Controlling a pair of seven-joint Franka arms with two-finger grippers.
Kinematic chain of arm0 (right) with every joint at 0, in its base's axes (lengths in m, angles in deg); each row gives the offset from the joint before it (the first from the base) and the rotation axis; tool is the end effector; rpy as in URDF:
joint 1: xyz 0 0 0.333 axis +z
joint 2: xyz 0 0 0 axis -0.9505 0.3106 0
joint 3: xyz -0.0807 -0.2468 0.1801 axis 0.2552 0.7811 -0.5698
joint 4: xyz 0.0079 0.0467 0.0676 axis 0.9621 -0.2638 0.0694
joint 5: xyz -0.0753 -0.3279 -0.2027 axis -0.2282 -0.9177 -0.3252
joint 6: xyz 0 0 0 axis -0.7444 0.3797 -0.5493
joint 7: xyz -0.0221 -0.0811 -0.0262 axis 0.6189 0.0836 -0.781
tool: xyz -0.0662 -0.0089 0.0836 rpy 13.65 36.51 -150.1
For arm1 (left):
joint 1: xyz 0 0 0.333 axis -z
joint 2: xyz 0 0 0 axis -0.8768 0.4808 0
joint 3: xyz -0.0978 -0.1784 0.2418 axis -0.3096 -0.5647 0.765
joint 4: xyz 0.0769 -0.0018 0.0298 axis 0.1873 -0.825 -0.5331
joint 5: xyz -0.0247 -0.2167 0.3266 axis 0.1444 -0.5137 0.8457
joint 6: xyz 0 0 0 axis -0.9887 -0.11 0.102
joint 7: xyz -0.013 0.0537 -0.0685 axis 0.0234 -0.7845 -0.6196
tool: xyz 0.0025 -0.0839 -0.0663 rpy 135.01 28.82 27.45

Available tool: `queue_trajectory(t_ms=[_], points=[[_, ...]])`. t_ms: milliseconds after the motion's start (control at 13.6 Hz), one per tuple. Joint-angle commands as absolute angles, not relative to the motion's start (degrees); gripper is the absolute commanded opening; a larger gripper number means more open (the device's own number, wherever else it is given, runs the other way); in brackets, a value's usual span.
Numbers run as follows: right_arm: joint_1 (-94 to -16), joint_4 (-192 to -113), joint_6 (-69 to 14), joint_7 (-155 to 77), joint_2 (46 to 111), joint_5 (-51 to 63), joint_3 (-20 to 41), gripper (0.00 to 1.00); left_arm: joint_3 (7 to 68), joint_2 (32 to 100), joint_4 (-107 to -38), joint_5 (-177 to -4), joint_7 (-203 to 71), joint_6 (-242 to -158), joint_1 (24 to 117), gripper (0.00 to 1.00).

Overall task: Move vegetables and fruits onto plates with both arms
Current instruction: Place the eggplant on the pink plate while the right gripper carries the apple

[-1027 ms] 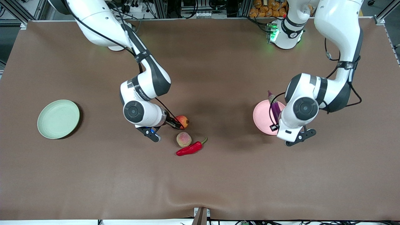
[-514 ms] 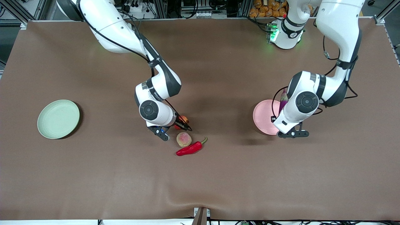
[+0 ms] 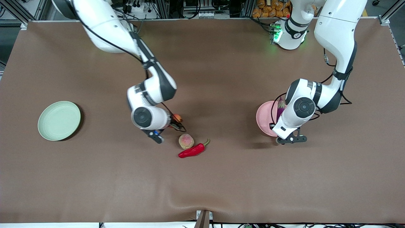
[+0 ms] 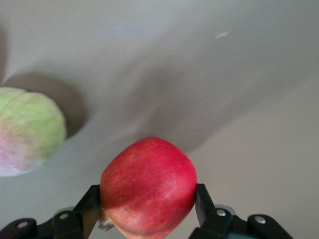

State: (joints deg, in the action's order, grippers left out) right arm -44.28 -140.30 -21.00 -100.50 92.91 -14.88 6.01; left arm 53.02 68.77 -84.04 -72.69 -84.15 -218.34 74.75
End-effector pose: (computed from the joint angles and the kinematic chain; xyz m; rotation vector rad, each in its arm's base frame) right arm 0.5998 0.3239 0.2619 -2.9197 0.9890 0.5579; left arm 0.5916 -0.1704 0.2189 -3.0395 -0.0553 0.0659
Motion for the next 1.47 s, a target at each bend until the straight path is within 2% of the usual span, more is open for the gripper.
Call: queue_trajectory(t_ms=[0, 220, 367, 514, 734, 1027, 1100, 1174, 1394], points=[[-52.8, -141.6, -8.5, -91.1, 85.6, -15.1, 5.2, 0.0, 52.8, 68.6, -84.1, -71.4, -85.6, -218.9, 74.6, 1.0], [-59.8, -143.2, 1.1, -79.9, 82.8, -23.1, 5.2, 0.0, 52.8, 68.4, -84.1, -71.4, -85.8, -218.9, 74.5, 1.0], [-65.8, -146.2, 2.4, -69.3, 81.0, -29.3, 5.2, 0.0, 52.7, 67.6, -84.0, -71.5, -85.8, -218.0, 74.4, 1.0], [-75.2, -146.8, 2.1, -52.9, 80.7, -33.2, 5.2, 0.0, 52.7, 66.2, -82.8, -72.1, -86.4, -215.1, 75.1, 1.0], [-86.2, -147.1, -4.4, -33.0, 82.8, -39.4, 5.1, 0.0, 50.6, 66.5, -76.5, -73.3, -91.9, -207.9, 75.7, 1.0], [-93.4, -147.1, -13.5, -24.6, 89.2, -39.6, 5.1, 0.01, 49.4, 69.1, -67.0, -77.8, -107.7, -200.3, 78.5, 1.0], [-96.0, -147.2, -15.1, -19.5, 90.7, -39.0, 5.0, 0.46, 49.5, 70.1, -64.8, -79.8, -113.9, -200.0, 79.7, 1.0], [-97.6, -147.1, -15.2, -15.5, 91.4, -38.3, 4.8, 0.99, 49.5, 71.5, -62.2, -80.6, -120.2, -200.0, 80.2, 1.0], [-97.0, -146.7, -11.2, -15.1, 90.9, -36.7, 4.7, 1.0, 49.4, 75.5, -57.1, -81.3, -134.8, -200.0, 83.7, 1.0]])
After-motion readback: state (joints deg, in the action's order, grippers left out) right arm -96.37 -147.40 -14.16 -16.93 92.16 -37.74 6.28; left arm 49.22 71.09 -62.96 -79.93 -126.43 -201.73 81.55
